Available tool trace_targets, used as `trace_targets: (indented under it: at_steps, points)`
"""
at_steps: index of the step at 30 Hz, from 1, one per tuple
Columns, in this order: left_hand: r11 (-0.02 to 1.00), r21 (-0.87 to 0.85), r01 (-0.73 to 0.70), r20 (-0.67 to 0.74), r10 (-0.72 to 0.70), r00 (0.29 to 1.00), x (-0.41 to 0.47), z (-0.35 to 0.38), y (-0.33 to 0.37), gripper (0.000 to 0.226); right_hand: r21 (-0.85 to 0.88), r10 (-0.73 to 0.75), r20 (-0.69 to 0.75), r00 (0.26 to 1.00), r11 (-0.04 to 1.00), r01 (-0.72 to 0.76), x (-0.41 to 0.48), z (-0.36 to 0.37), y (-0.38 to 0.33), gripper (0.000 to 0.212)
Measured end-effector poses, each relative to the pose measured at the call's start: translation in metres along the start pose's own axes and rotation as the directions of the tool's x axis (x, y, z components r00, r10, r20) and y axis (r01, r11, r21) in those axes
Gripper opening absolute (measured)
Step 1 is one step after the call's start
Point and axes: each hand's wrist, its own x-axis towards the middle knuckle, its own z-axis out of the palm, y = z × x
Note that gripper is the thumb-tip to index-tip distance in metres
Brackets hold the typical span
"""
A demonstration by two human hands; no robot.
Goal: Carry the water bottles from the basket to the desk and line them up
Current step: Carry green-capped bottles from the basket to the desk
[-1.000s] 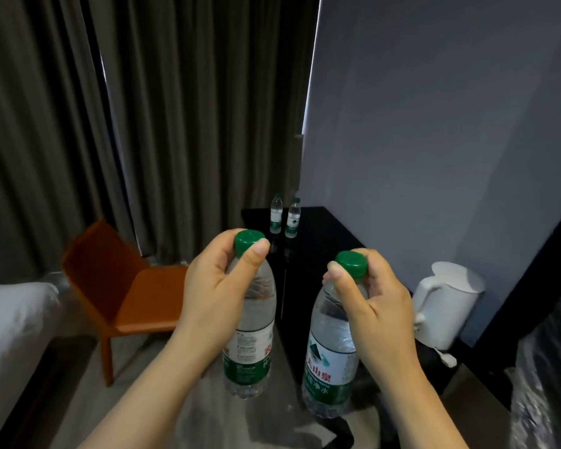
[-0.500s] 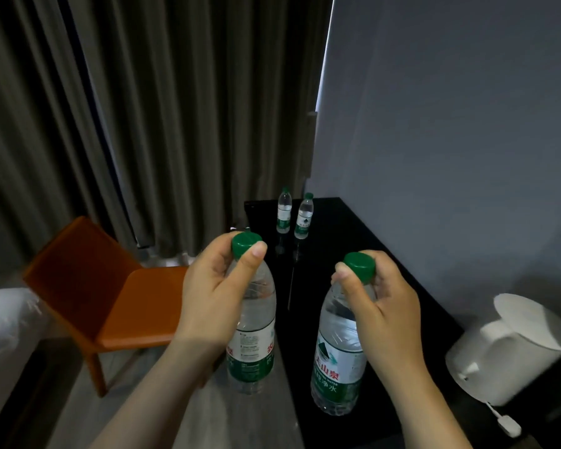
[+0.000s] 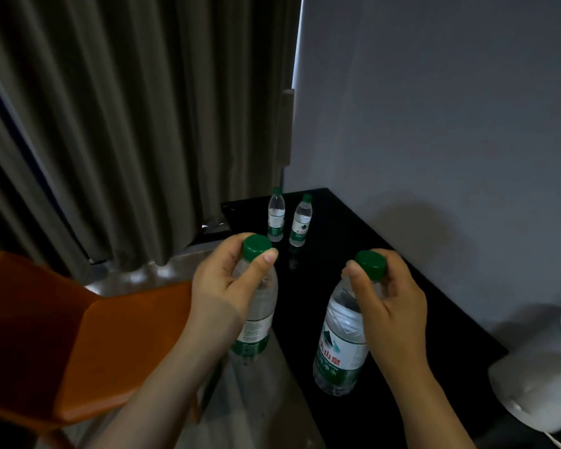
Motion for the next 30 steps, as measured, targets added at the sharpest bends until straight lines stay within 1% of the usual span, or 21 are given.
trace_targets:
  at_steps: [4,7,10,13,19,21,23,24,25,27,29,30]
  points:
    - [0.998,-0.043,0.04,0.028,-0.039,0.999,0.035,-0.008,-0.031,0.026,-0.012,0.038,-0.011,0.999,0.999,-0.038,0.018,0.026,0.017,0.017]
    - [0.996,-0.056,0.075,0.07,-0.071,0.995,0.059,-0.007,-0.054,0.024,-0.034,0.05,-0.032,0.998,0.998,-0.051,0.035,0.044,0.032,0.017]
    - [0.996,-0.029,0.085,0.119,-0.081,0.99,0.084,-0.004,-0.077,0.021,-0.04,0.08,-0.036,0.996,0.996,-0.081,0.055,0.058,0.053,0.017]
    - [0.994,-0.004,0.11,0.15,-0.108,0.983,0.114,0.002,-0.099,0.024,-0.025,0.096,-0.04,0.995,0.995,-0.097,0.079,0.072,0.077,0.016]
    - [0.98,0.144,0.138,0.18,-0.163,0.97,0.177,0.026,-0.145,0.022,-0.001,0.137,-0.039,0.99,0.991,-0.137,0.132,0.09,0.13,0.011]
    - [0.973,0.198,0.119,0.176,-0.155,0.972,0.193,0.036,-0.16,0.016,-0.008,0.154,-0.014,0.988,0.988,-0.154,0.147,0.092,0.146,0.011]
    - [0.966,0.224,0.131,0.181,-0.173,0.968,0.205,0.044,-0.176,0.021,-0.005,0.177,0.017,0.984,0.984,-0.177,0.16,0.094,0.163,0.013]
    - [0.957,0.253,0.141,0.19,-0.191,0.963,0.212,0.048,-0.184,0.021,0.004,0.195,0.036,0.98,0.981,-0.196,0.164,0.095,0.172,0.015]
    - [0.946,0.291,0.14,0.204,-0.205,0.957,0.217,0.051,-0.193,0.017,0.014,0.22,0.057,0.974,0.975,-0.221,0.167,0.096,0.18,0.016]
    - [0.915,0.394,0.089,0.251,-0.2,0.947,0.228,0.056,-0.21,0.005,0.027,0.27,0.089,0.959,0.961,-0.274,0.169,0.097,0.194,0.02]
    - [0.885,0.466,0.022,0.301,-0.181,0.936,0.24,0.061,-0.226,0.007,0.016,0.303,0.115,0.946,0.952,-0.307,0.17,0.096,0.205,0.021]
    - [0.876,0.482,0.014,0.32,-0.191,0.928,0.245,0.064,-0.234,0.008,0.009,0.312,0.129,0.941,0.949,-0.316,0.171,0.095,0.21,0.021]
